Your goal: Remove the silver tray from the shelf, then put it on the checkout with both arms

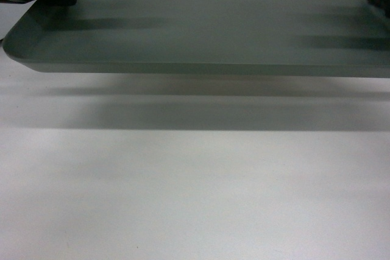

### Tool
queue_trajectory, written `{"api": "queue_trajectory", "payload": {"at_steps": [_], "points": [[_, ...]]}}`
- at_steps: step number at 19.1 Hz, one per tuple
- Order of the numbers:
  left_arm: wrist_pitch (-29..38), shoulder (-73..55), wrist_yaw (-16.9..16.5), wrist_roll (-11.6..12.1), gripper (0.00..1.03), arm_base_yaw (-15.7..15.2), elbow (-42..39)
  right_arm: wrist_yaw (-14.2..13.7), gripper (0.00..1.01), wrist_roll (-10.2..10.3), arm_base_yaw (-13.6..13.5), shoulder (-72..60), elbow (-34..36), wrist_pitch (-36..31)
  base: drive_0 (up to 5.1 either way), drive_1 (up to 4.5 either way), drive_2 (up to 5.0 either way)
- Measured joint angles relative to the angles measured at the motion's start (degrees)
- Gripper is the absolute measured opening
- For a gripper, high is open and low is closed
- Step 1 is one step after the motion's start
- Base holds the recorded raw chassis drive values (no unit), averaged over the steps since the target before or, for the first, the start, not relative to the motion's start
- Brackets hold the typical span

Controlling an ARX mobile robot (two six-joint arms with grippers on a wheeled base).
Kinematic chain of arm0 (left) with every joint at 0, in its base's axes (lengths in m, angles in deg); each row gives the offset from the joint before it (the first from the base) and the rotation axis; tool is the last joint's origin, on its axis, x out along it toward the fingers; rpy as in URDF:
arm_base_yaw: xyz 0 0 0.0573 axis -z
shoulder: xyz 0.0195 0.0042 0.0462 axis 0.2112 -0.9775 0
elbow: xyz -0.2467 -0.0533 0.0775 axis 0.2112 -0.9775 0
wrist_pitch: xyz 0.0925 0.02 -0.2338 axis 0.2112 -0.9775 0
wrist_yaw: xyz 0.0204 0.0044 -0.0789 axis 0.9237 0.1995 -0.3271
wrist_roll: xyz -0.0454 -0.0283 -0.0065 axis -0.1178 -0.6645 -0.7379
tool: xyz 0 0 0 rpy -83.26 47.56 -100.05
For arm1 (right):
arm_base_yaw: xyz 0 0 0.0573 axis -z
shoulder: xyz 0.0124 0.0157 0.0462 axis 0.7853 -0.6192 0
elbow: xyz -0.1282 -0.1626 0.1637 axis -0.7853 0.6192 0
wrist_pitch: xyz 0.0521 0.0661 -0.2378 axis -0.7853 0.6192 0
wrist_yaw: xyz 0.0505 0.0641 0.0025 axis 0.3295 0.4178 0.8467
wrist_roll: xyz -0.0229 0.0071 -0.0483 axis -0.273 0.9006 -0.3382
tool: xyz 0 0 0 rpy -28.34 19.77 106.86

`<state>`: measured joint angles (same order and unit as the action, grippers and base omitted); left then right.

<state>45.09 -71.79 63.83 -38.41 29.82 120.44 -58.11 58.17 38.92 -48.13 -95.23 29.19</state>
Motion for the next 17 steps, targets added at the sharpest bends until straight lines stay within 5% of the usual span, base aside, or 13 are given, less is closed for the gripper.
{"api": "queue_trajectory", "payload": {"at_steps": [5,9,14,17], "points": [[-4.85,-9.31,0.15,-0.13,0.04,-0.81,7.28,3.32,0.02,-1.73,2.14,-10.14,-8.66,4.98,0.0,0.0,0.0],[-12.04,-17.11,0.7,-0.48,0.04,-1.38,16.76,2.82,0.02,-4.15,2.78,-18.49,-18.6,10.91,0.0,0.0,0.0],[-16.81,-18.36,0.46,-2.71,0.04,-1.6,18.99,2.51,0.02,-6.6,2.78,-19.71,-19.17,11.1,0.0,0.0,0.0],[-14.88,-18.58,4.35,-2.91,0.23,-1.66,18.99,2.49,0.03,-6.73,2.75,-19.69,-19.17,10.8,0.0,0.0,0.0]]}}
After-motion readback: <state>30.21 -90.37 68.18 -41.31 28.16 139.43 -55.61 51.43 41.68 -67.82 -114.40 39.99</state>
